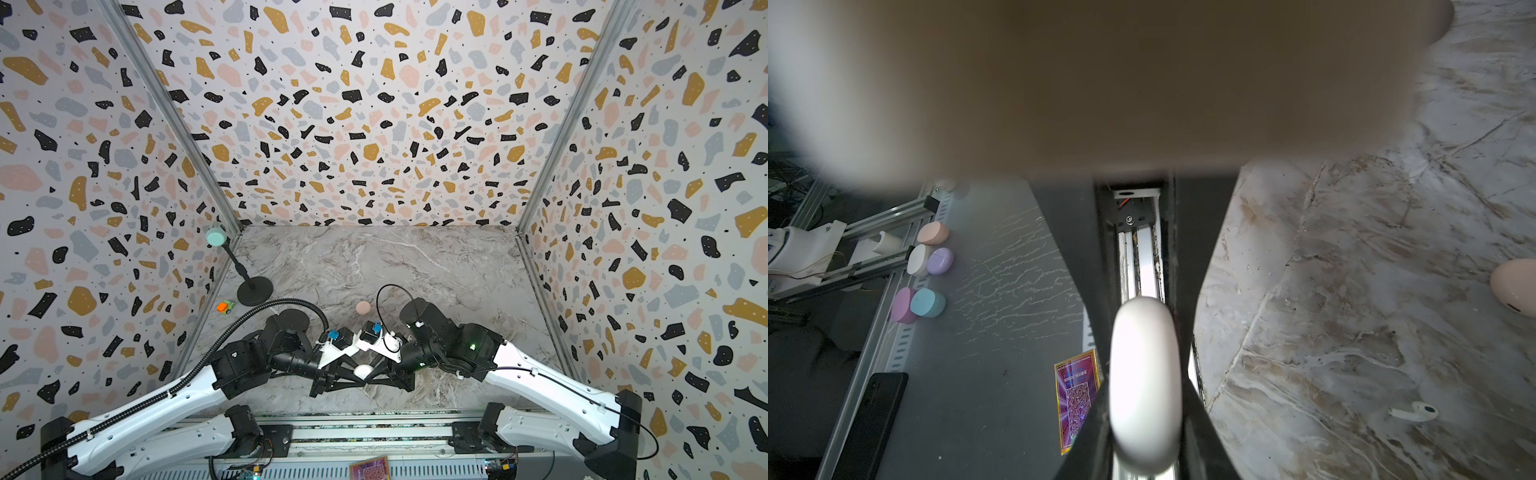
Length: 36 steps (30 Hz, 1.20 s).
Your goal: Insert the wireless bluetooth earbuds into the charging case
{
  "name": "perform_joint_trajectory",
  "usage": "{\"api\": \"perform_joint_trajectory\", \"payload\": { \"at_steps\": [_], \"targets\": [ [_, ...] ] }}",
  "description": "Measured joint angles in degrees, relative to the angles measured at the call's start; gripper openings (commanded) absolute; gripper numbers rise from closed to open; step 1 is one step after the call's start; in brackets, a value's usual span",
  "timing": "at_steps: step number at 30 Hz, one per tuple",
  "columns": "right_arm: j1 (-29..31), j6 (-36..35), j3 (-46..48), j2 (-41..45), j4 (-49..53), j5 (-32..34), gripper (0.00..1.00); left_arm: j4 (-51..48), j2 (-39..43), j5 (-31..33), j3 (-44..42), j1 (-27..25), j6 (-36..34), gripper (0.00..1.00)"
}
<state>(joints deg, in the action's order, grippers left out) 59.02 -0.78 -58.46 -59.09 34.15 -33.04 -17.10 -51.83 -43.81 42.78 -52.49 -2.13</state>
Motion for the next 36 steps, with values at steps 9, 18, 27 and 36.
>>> {"api": "perform_joint_trajectory", "payload": {
  "at_steps": [9,18,27,36],
  "targets": [
    [0.1,1.2,0.0,2.1,-0.3,6.3,0.65,3.8,0.9,3.7,-0.7,0.1,0.3,0.00],
    [0.1,3.5,1.4,13.3,-6.4,19.1,0.83,12.3,3.0,13.0,-4.9,0.4,1.2,0.00],
    [0.1,3.8,12.0,22.3,-17.5,25.2,0.99,19.0,5.6,18.0,-12.3,0.4,1.2,0.00],
    [2.8,4.0,14.5,19.3,-22.4,29.9,0.99,23.4,8.0,20.3,-17.0,0.4,1.9,0.00]
  ]
}}
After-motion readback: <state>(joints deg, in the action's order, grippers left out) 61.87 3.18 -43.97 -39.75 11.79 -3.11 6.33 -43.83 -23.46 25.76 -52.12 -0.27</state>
